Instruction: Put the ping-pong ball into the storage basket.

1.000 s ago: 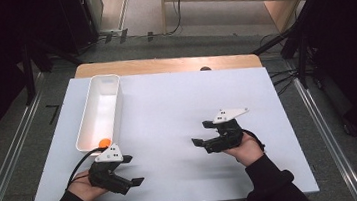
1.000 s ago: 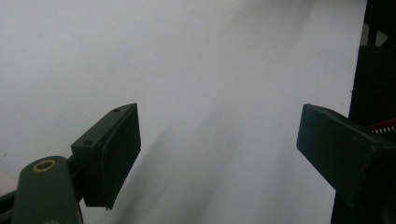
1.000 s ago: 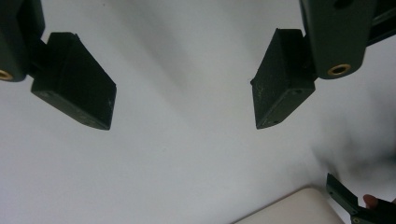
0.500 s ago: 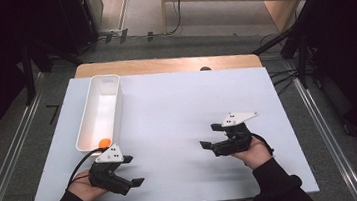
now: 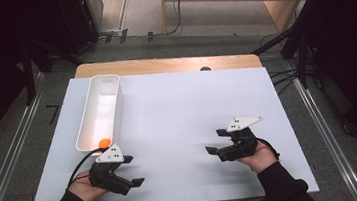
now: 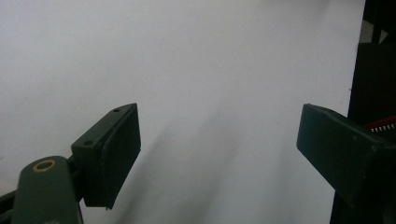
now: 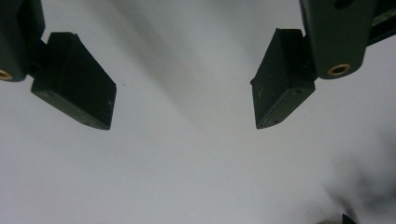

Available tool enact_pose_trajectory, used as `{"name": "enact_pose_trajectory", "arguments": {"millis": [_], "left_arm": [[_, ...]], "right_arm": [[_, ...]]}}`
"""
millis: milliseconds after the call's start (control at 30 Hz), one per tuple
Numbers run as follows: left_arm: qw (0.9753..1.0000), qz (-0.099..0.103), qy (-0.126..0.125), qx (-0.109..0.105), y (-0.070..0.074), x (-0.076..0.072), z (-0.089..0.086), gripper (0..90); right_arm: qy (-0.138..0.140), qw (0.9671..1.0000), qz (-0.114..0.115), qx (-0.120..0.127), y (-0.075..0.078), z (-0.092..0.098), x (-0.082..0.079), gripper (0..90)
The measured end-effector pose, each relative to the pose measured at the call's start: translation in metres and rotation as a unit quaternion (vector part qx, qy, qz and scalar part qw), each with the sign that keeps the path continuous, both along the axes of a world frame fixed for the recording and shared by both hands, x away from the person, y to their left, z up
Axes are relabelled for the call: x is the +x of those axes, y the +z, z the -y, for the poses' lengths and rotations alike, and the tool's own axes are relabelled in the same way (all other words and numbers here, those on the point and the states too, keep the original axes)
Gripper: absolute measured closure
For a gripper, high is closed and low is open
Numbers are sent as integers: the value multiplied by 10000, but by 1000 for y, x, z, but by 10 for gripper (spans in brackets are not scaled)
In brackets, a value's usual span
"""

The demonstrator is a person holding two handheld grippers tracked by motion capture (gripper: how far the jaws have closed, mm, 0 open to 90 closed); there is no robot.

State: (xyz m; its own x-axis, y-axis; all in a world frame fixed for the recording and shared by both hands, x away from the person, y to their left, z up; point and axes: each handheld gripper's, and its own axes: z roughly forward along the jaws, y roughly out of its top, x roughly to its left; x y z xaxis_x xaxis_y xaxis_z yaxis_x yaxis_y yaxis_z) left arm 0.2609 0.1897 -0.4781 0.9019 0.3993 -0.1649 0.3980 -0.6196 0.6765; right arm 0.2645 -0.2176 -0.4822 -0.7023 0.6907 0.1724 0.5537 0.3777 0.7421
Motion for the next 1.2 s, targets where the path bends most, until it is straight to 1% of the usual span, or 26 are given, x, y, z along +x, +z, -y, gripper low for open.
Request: {"name": "enact_pose_trajectory", "arguments": {"millis": [300,500,533,733,1033,1067,1200], "left_arm": [[10000,16,-9,-8,0,0,0,140],[10000,12,-19,-4,0,0,0,140],[10000,5,-14,-4,0,0,0,139],[10000,11,-15,2,0,0,0,140],[10000,-5,-25,32,0,0,0,139],[10000,-6,-25,35,0,0,0,140],[10000,-8,-31,38,0,0,1,140]], "right_arm": [[-106,9998,-92,-113,-6,11,-8,208],[-149,9997,-152,-121,-8,17,-13,208],[-153,9997,-125,-137,-9,18,-14,208],[-202,9995,-172,-163,-11,24,-17,208],[-351,9990,-234,-143,-14,32,-25,208],[-327,9992,-204,-145,-15,33,-25,208],[-409,9989,-200,-148,-16,36,-29,208]]}}
